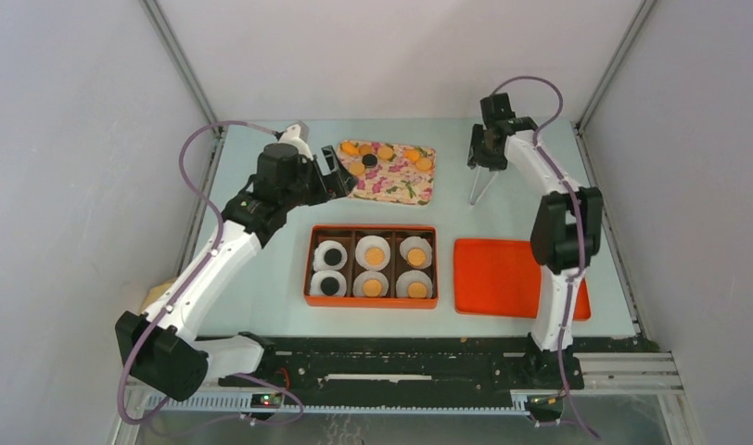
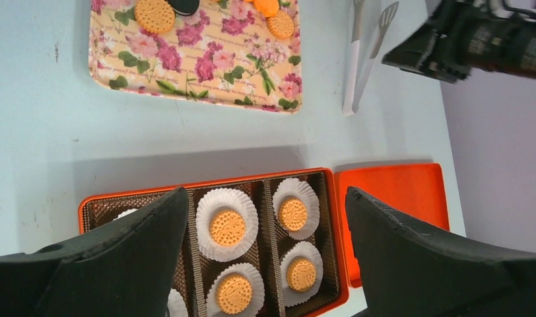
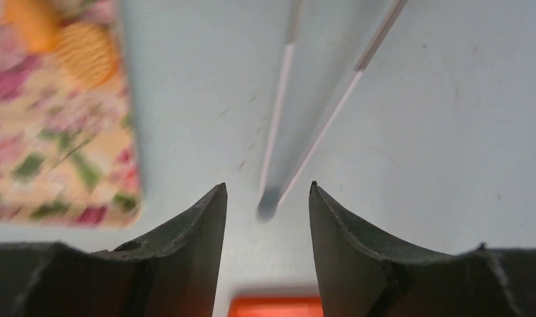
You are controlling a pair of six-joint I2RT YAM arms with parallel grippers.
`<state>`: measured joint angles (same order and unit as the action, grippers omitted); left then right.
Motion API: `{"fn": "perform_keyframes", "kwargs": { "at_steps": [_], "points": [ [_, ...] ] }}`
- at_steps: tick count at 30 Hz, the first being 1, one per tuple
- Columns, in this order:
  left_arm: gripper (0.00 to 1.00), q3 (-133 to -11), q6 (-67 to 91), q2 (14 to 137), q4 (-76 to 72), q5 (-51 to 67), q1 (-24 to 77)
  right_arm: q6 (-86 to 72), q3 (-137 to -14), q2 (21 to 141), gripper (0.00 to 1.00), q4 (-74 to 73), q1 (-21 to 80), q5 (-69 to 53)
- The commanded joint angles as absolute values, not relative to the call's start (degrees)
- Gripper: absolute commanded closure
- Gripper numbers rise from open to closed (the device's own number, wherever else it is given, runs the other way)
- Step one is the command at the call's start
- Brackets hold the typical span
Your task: Pack the cookies
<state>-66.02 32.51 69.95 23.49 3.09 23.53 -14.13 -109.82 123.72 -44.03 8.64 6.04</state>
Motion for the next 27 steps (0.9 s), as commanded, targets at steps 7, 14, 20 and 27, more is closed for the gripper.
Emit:
{"fn": "perform_keyframes", "kwargs": {
  "at_steps": [7, 14, 20, 27],
  "points": [
    [0.07, -66.6, 31.7, 68.5, 21.7, 1.5, 24.0, -14.8, -82.2, 99.6, 0.48, -44.1, 27.6, 15.0],
    [0.07, -66.2, 30.8, 65.5, 23.0, 0.2, 24.0, -22.2, -69.5, 97.6, 0.48, -45.9, 35.7, 17.2],
    [0.07, -65.2, 30.9, 64.1, 23.0, 0.1, 24.0, -25.7, -64.9, 98.3, 0.48, -44.3, 36.2, 14.7],
    [0.07, -64.4, 30.8, 63.1, 23.2, 0.2, 24.0, -28.8, -62.6, 102.9, 0.7, -42.7, 37.0, 12.1]
  ]
}}
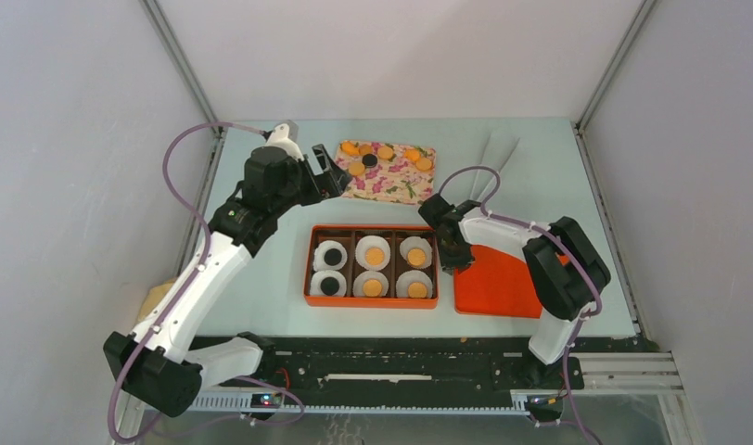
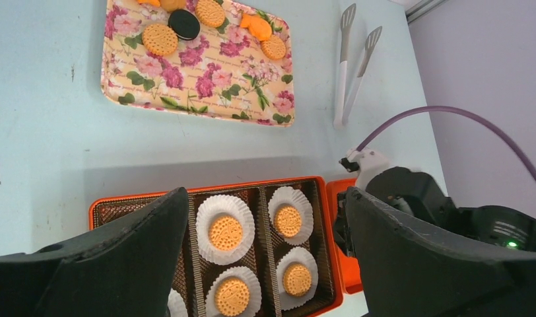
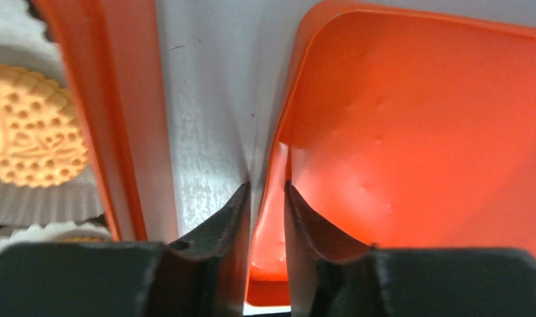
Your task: Pack the cookies
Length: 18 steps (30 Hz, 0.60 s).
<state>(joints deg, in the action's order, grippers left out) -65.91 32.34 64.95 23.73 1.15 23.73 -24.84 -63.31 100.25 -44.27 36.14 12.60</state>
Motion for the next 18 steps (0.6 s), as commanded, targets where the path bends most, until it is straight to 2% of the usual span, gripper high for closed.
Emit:
{"fn": "perform_keyframes", "kwargs": {
  "at_steps": [1, 4, 5, 6, 13, 18],
  "points": [
    [0.07, -64.3, 30.8, 63.1, 23.1, 0.3, 24.0, -29.4, -62.3, 103.4, 0.74, -42.7, 37.2, 12.5],
    [0.07, -64.2, 31.0, 63.7, 22.9, 0.9, 24.0, -31.3, -61.9, 103.4, 0.85, -43.5, 37.3, 14.4],
    [0.07, -64.3, 31.2, 64.4, 22.8, 1.1, 24.0, -32.5, -61.9, 102.3, 0.96, -45.4, 37.5, 17.5],
    [0.07, -64.5, 31.3, 64.9, 22.7, 1.0, 24.0, -32.7, -61.9, 101.5, 1.0, -46.1, 37.6, 18.5],
    [0.08, -67.7, 32.6, 69.8, 22.6, 1.3, 24.0, -32.0, -62.2, 90.1, 1.0, -49.8, 38.0, 23.1],
    [0.09, -71.4, 31.9, 74.8, 21.5, 3.4, 24.0, -25.5, -64.9, 83.6, 1.0, -50.7, 40.4, 25.3]
  ]
}}
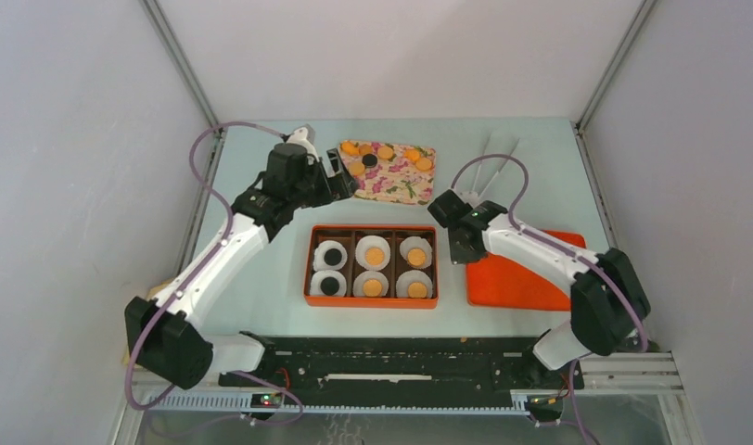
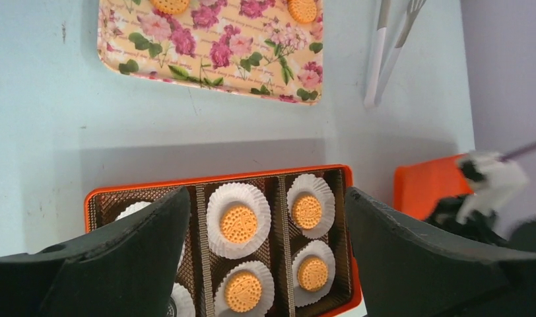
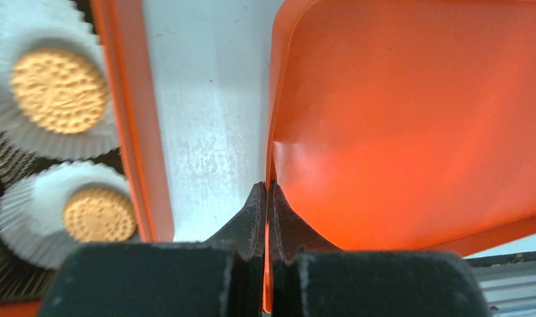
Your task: Pack the cookies
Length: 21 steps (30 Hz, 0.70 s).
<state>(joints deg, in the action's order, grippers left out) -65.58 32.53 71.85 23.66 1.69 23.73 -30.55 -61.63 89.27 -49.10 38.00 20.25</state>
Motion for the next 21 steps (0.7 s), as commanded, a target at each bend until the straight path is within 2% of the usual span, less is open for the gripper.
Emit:
{"fn": "perform_keyframes", "kwargs": {
  "at_steps": [1, 6, 9, 12, 14, 15, 20, 21],
  "points": [
    [0.1, -72.9, 31.1, 76.6, 21.5, 4.5, 24.0, -24.8, -66.0, 83.1, 1.0, -51.6, 40.8, 25.5],
    [0.16, -86.4, 26.2, 87.3, 27.0, 10.1, 23.8, -17.8, -70.2, 81.9, 1.0, -53.8, 45.7, 29.4],
    [0.25, -96.0, 22.4, 93.9, 30.3, 17.1, 23.6, -14.5, -71.7, 81.4, 1.0, -53.9, 49.1, 32.6],
    [0.36, -107.8, 19.1, 102.7, 40.0, 26.4, 23.2, -11.5, -72.9, 81.7, 1.0, -53.5, 51.6, 34.9],
    [0.46, -114.5, 17.0, 108.3, 45.7, 30.7, 23.0, -9.8, -73.8, 82.1, 1.0, -53.4, 53.1, 37.3],
    [0.56, -116.1, 16.1, 110.7, 48.2, 32.8, 23.0, -8.6, -74.2, 82.4, 1.0, -53.1, 54.0, 38.5],
    [0.88, -110.5, 16.2, 111.2, 44.7, 39.8, 22.8, -3.5, -76.3, 83.7, 1.0, -50.9, 58.1, 41.6],
    [0.91, -109.4, 16.7, 111.1, 43.8, 40.7, 22.8, -2.6, -76.9, 84.3, 1.0, -50.7, 59.0, 42.1]
  ]
}}
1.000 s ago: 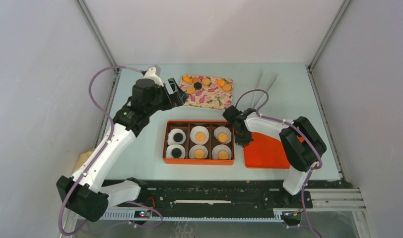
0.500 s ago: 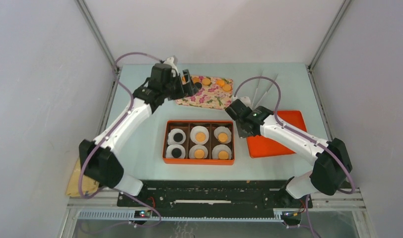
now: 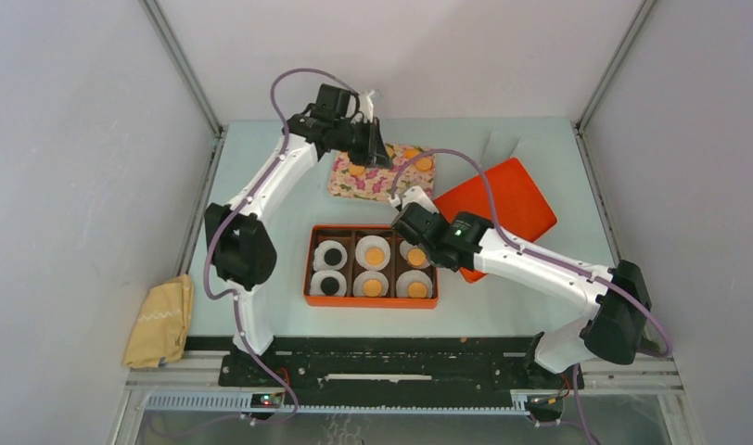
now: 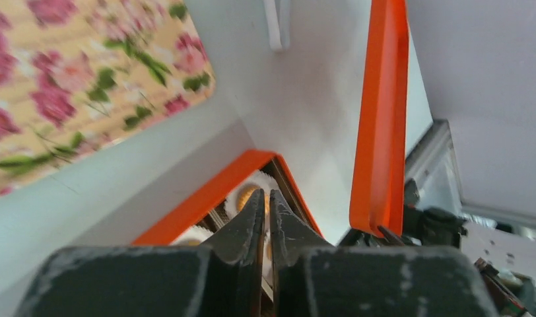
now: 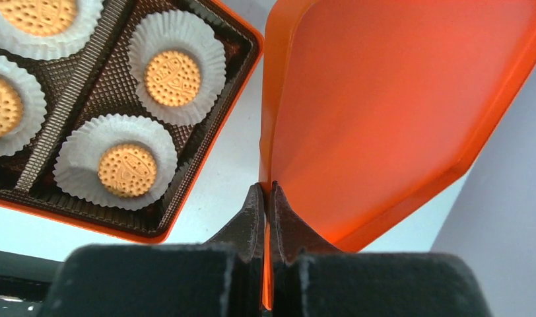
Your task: Pack the cookies
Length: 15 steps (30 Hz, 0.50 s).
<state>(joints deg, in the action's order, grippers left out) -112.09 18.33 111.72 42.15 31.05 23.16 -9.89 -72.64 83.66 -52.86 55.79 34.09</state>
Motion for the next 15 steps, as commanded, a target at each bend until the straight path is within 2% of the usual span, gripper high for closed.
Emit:
{"fn": "perform_keyframes", "kwargs": {
  "at_steps": [1, 3, 7, 9, 15],
  "points": [
    [0.9, -108.2, 17.0, 110.9, 43.1, 41.9, 22.8, -1.7, -77.5, 84.8, 1.0, -50.2, 59.9, 42.7],
    [0.82, -104.8, 18.1, 110.6, 39.6, 46.4, 22.7, -0.1, -77.7, 85.7, 1.0, -48.6, 61.9, 43.0],
    [0.55, -99.9, 22.8, 110.3, 29.9, 56.2, 22.8, 2.9, -77.8, 87.0, 1.0, -45.7, 64.4, 40.4],
    [0.43, -97.9, 24.0, 109.9, 27.4, 56.5, 22.8, 3.1, -78.4, 87.8, 1.0, -45.1, 65.6, 39.8],
    [0.28, -92.0, 27.3, 108.1, 19.9, 58.3, 22.8, 3.8, -80.2, 89.8, 1.0, -43.6, 67.6, 40.4]
  ]
}}
